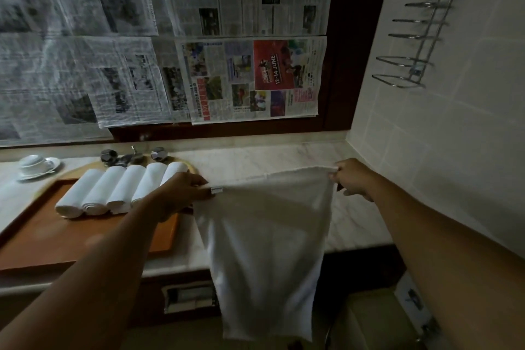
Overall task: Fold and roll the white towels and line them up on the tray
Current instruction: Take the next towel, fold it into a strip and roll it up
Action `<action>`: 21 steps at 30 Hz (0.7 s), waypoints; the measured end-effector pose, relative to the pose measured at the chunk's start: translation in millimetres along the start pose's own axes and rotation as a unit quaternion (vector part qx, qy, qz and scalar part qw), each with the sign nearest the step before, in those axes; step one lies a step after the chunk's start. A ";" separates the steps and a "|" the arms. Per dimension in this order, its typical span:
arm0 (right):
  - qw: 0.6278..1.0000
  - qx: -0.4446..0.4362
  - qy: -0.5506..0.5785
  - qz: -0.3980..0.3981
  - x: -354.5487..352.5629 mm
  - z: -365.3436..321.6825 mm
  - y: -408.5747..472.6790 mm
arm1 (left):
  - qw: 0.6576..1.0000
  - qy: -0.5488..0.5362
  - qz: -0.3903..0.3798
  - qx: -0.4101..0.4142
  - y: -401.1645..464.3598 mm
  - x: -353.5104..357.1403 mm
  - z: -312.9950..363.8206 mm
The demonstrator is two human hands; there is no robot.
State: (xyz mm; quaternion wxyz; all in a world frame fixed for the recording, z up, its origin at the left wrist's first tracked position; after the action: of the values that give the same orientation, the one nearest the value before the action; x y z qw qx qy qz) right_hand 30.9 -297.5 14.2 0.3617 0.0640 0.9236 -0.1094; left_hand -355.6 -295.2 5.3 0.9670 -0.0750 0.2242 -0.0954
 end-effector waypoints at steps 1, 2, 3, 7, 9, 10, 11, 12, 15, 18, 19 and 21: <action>1.000 -0.003 -0.010 0.006 0.8 2.1 1.1 | 1.000 0.015 0.003 0.006 4.9 0.5 -0.3; 1.000 -0.010 -0.020 0.011 1.7 2.9 2.7 | 0.999 0.040 0.013 0.014 9.7 -0.8 0.8; 0.999 -0.018 -0.031 0.016 2.0 2.8 5.5 | 0.996 0.081 0.024 0.030 15.5 -4.0 3.9; 0.997 -0.025 -0.044 0.067 -8.1 -9.8 22.5 | 0.962 0.242 0.082 0.094 42.1 -18.7 30.2; 0.994 -0.022 -0.012 0.110 -15.0 -21.9 33.0 | 0.965 0.210 0.123 0.094 58.2 -28.4 39.1; 0.991 -0.008 0.017 0.131 -17.0 -25.1 39.9 | 0.973 0.160 0.142 0.086 67.7 -33.4 40.6; 0.988 0.012 0.056 0.147 -16.7 -25.2 45.7 | 0.980 0.092 0.159 0.075 74.8 -36.3 39.8; 0.982 0.032 0.097 0.156 -14.5 -24.9 53.7 | 0.983 0.018 0.171 0.061 83.3 -37.4 37.5; 0.965 0.071 0.184 0.171 -3.3 -21.1 90.1 | 0.969 -0.140 0.203 0.018 113.9 -30.3 22.5; 0.959 0.077 0.196 0.189 6.1 -19.3 134.0 | 0.944 -0.243 0.220 -0.027 150.8 -20.4 1.3; 0.960 0.075 0.193 0.190 9.3 -19.4 150.1 | 0.938 -0.255 0.232 -0.041 164.2 -18.9 -5.2; 0.960 0.076 0.190 0.189 14.1 -22.3 184.6 | 0.932 -0.251 0.257 -0.058 191.8 -19.4 -8.4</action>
State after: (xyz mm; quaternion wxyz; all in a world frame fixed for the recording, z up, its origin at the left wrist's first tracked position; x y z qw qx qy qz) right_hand 42.4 -112.7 -8.2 0.1877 0.2845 0.9354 -0.0942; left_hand -347.6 -105.7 -30.1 0.9772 -0.0918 -0.0090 0.1914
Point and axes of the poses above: each hand's wrist, its own y-axis towards the middle knuckle, its own x-axis out of the palm, z = x × y, the point moved 7 cm from there along y, towards the middle knuckle, and after that the axes turned 1 degree about -y, right-handed, at the moved point
